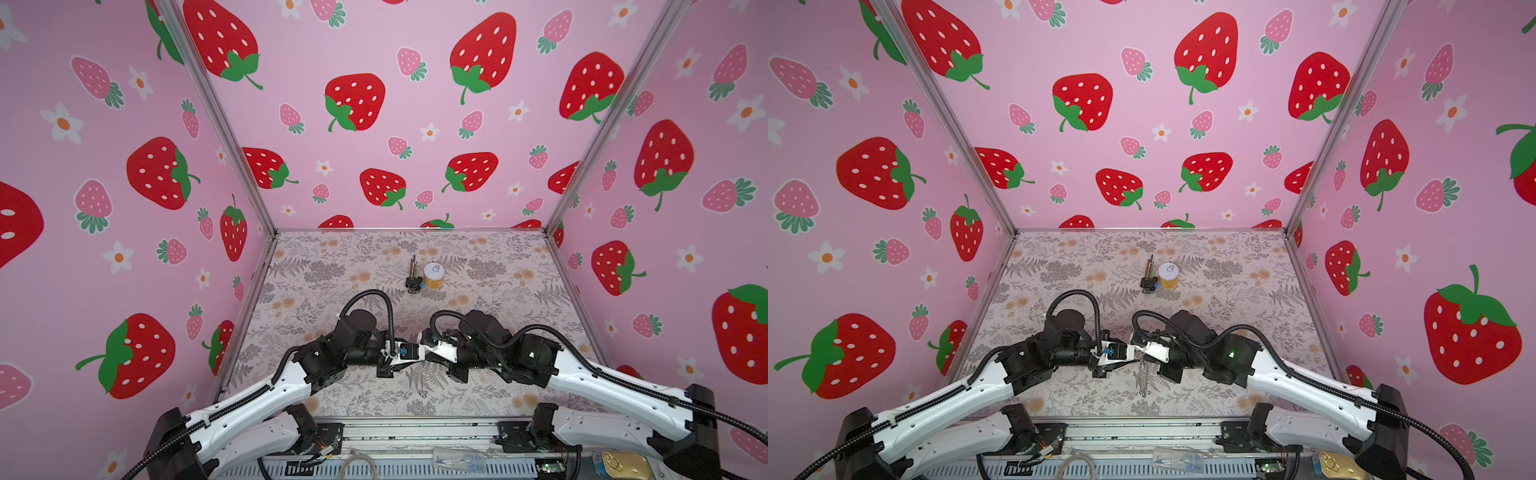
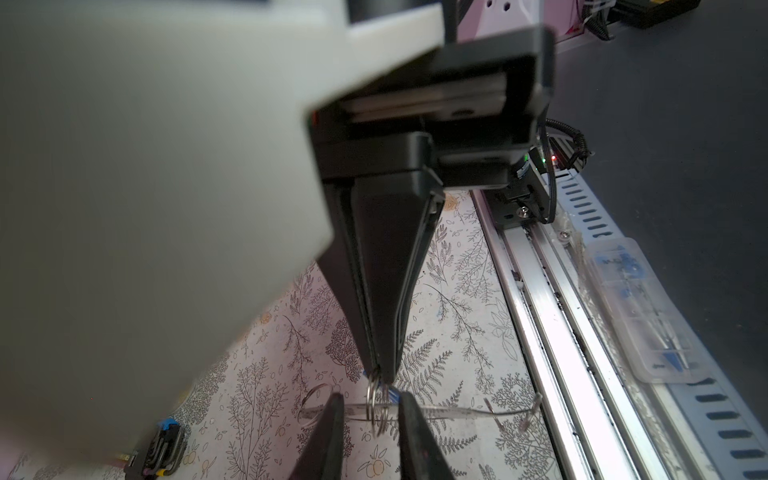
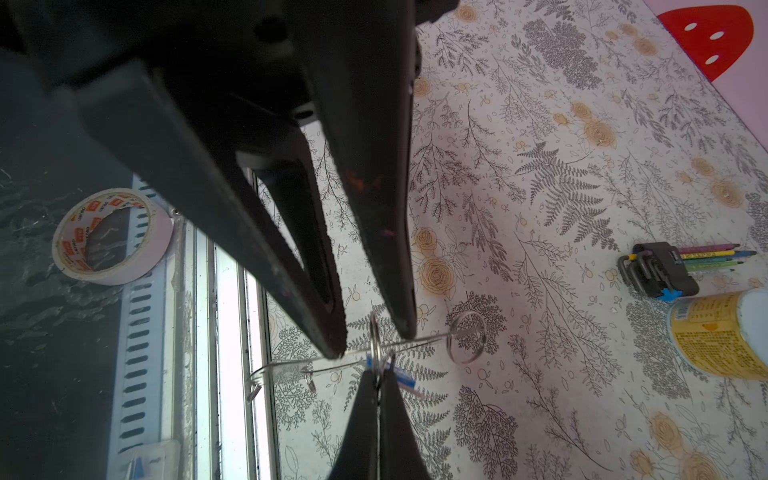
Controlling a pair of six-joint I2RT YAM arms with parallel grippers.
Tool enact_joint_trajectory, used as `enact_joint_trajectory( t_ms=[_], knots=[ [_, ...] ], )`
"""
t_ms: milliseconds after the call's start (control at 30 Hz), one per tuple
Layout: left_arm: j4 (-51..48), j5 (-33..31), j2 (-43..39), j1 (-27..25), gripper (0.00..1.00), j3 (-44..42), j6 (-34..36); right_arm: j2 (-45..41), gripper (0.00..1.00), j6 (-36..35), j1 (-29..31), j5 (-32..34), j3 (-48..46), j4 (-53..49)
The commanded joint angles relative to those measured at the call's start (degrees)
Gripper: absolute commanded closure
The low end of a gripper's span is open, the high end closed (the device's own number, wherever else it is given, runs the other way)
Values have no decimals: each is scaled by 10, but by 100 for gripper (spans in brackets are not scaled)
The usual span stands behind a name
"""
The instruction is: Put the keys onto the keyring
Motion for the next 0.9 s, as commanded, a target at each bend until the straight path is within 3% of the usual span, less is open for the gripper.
enact_joint_trajectory(
  t_ms=[0, 367, 633, 767, 867],
  knots=[
    [-5, -10, 5, -3, 71, 27, 10, 2, 100, -7, -2, -17, 24, 4],
    [-4, -10, 14, -7, 71, 30, 7, 2, 100, -8, -2, -27, 25, 17],
    [-1, 1, 17, -7, 77, 30, 5, 4, 100, -9, -2, -27, 21, 25],
    [0, 7, 18, -7, 84, 31, 4, 6, 100, -14, -2, -23, 23, 28],
    [0, 10, 17, -7, 97, 32, 2, 4, 96, -17, -2, -1, 22, 34]
  ],
)
